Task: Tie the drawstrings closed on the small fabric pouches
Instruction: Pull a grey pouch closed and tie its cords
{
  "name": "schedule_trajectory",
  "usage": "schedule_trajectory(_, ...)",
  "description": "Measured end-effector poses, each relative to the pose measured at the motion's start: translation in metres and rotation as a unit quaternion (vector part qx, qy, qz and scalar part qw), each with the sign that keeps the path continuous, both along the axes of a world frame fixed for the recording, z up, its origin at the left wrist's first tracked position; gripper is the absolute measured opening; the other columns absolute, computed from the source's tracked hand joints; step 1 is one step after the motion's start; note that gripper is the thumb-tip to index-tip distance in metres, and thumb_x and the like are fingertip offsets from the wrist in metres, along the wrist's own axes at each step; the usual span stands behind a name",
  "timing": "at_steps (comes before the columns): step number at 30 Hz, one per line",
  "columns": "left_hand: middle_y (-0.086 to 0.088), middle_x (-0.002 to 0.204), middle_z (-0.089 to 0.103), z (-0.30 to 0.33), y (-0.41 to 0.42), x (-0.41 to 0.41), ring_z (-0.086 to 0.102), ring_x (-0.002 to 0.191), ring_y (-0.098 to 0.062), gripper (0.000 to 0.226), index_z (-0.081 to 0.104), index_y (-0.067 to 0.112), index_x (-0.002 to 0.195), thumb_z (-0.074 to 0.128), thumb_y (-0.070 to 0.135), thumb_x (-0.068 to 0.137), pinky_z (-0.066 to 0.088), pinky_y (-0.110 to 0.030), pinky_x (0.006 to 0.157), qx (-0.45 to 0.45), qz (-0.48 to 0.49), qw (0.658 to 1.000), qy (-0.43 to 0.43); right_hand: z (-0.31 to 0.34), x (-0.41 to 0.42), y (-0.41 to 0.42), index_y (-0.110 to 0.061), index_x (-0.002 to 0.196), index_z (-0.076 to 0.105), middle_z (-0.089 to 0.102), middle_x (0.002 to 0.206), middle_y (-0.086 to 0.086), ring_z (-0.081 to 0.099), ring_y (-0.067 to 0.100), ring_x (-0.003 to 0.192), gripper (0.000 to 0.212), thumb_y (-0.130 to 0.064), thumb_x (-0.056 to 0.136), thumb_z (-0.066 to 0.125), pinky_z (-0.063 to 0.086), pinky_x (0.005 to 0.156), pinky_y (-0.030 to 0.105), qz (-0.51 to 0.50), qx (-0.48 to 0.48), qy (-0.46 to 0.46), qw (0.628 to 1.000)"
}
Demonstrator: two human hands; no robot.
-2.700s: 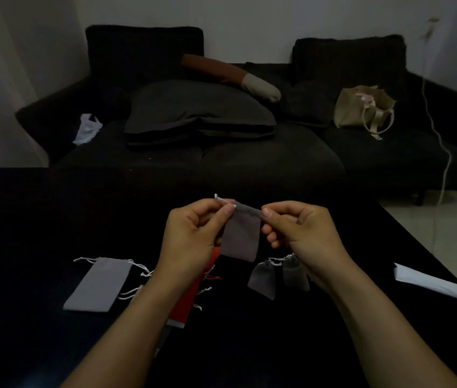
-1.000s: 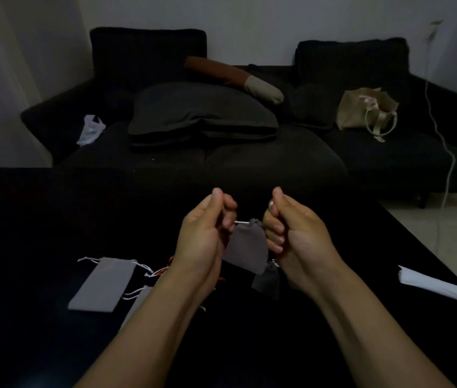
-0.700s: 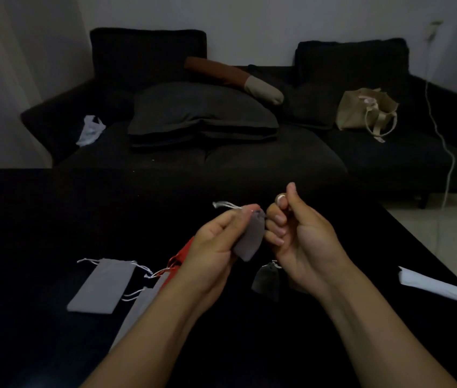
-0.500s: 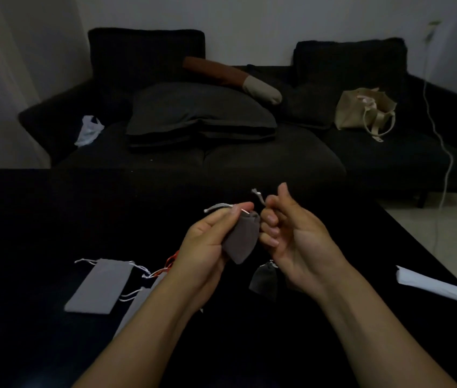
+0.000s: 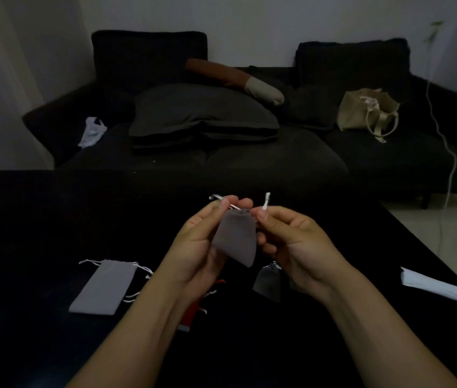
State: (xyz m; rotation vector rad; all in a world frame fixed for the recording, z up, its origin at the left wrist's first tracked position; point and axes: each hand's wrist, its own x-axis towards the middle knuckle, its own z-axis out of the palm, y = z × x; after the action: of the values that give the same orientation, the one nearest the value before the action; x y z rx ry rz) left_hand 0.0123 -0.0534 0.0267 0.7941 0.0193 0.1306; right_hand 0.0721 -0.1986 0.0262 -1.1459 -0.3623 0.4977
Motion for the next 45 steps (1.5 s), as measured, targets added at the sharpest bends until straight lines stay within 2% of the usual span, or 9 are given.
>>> schedule_trajectory(3,0.000,0.074,0.075,0.001,0.002,0.000,0.072,0.065,-0.009,0.017,0.080,0.018,0.071,0.069,0.031,0.075,0.056,-0.021,0.057,0.042,-0.018,0.998,0.043,0.002,-0.003,-0.001,-0.015,0.084,0.078,0.075,0.084,0.002,0.061,0.007,0.063,0.022,-0.031,0.069,0.074,0.045,0.053,0.016,-0.008,-0.013,-0.014,1.000)
schedule_trajectory(9,-0.002,0.076,0.067,-0.001,0.001,-0.003,0.062,0.069,-0.009,0.019,0.077,0.013,0.084,0.063,0.026,0.085,0.051,-0.019,0.068,0.223,-0.086,0.971,0.025,0.012,0.001,-0.012,-0.015,0.082,0.080,0.071,0.120,0.000,0.065,0.021,0.116,0.020,-0.030,0.072,0.073,0.050,0.099,0.038,-0.017,0.002,-0.157,0.988)
schedule_trajectory(15,0.000,0.071,0.065,0.002,0.002,-0.006,0.061,0.065,-0.006,0.023,0.071,0.013,0.075,0.057,0.020,0.092,0.049,-0.017,0.062,0.259,-0.132,0.957,-0.004,0.012,0.000,-0.015,-0.010,0.089,0.079,0.073,0.114,0.007,0.070,0.025,0.104,0.020,-0.023,0.078,0.068,0.058,0.084,0.033,0.034,0.002,-0.117,0.993)
schedule_trajectory(20,0.004,0.072,0.067,-0.001,0.002,-0.006,0.046,0.055,-0.002,0.019,0.078,0.016,0.092,0.066,0.028,0.085,0.034,-0.015,0.046,0.278,-0.150,0.949,0.006,0.011,-0.002,-0.011,-0.009,0.082,0.080,0.074,0.073,0.005,0.066,0.009,0.067,0.020,-0.024,0.072,0.072,0.054,0.063,0.020,-0.011,-0.049,-0.137,0.989)
schedule_trajectory(24,0.000,0.068,0.068,-0.003,-0.001,-0.005,0.060,0.059,-0.004,0.006,0.076,0.014,0.078,0.075,0.020,0.081,0.045,-0.014,0.053,0.353,-0.100,0.930,0.018,0.010,-0.002,-0.011,-0.004,0.084,0.078,0.074,0.074,0.013,0.070,0.018,0.067,0.016,-0.017,0.078,0.074,0.056,0.062,0.024,-0.022,-0.096,-0.179,0.979)
schedule_trajectory(28,0.002,0.060,0.064,-0.009,-0.007,-0.003,0.057,0.057,-0.002,0.023,0.069,0.013,0.067,0.065,0.017,0.089,0.044,-0.012,0.056,0.404,-0.023,0.914,0.003,0.005,0.000,-0.009,-0.006,0.082,0.079,0.075,0.080,0.017,0.069,0.019,0.072,0.010,-0.009,0.085,0.070,0.055,0.066,0.024,-0.039,-0.127,-0.166,0.977)
schedule_trajectory(37,0.000,0.065,0.063,-0.019,-0.012,0.006,0.052,0.062,-0.007,0.034,0.074,0.020,0.064,0.060,0.025,0.095,0.042,-0.020,0.061,0.318,0.064,0.943,0.069,0.011,0.003,-0.017,-0.003,0.095,0.071,0.075,0.080,0.018,0.071,0.016,0.067,0.013,0.000,0.082,0.070,0.055,0.060,0.019,-0.014,-0.096,-0.076,0.992)
schedule_trajectory(41,-0.005,0.076,0.072,-0.022,-0.010,0.004,0.065,0.069,-0.009,0.019,0.077,0.015,0.080,0.071,0.033,0.084,0.049,-0.020,0.063,0.253,0.056,0.963,0.067,0.007,0.000,-0.012,0.002,0.082,0.070,0.074,0.079,0.023,0.072,0.020,0.063,0.026,-0.011,0.062,0.080,0.056,0.056,0.021,-0.025,-0.095,-0.054,0.994)
schedule_trajectory(45,-0.014,0.091,0.076,-0.022,-0.005,0.005,0.073,0.083,-0.020,0.035,0.078,0.011,0.090,0.079,0.041,0.071,0.056,-0.029,0.073,0.230,0.059,0.969,0.062,0.002,0.002,-0.011,-0.006,0.076,0.077,0.076,0.084,0.015,0.075,0.023,0.078,0.028,-0.022,0.055,0.085,0.056,0.064,0.021,-0.053,-0.131,-0.105,0.984)
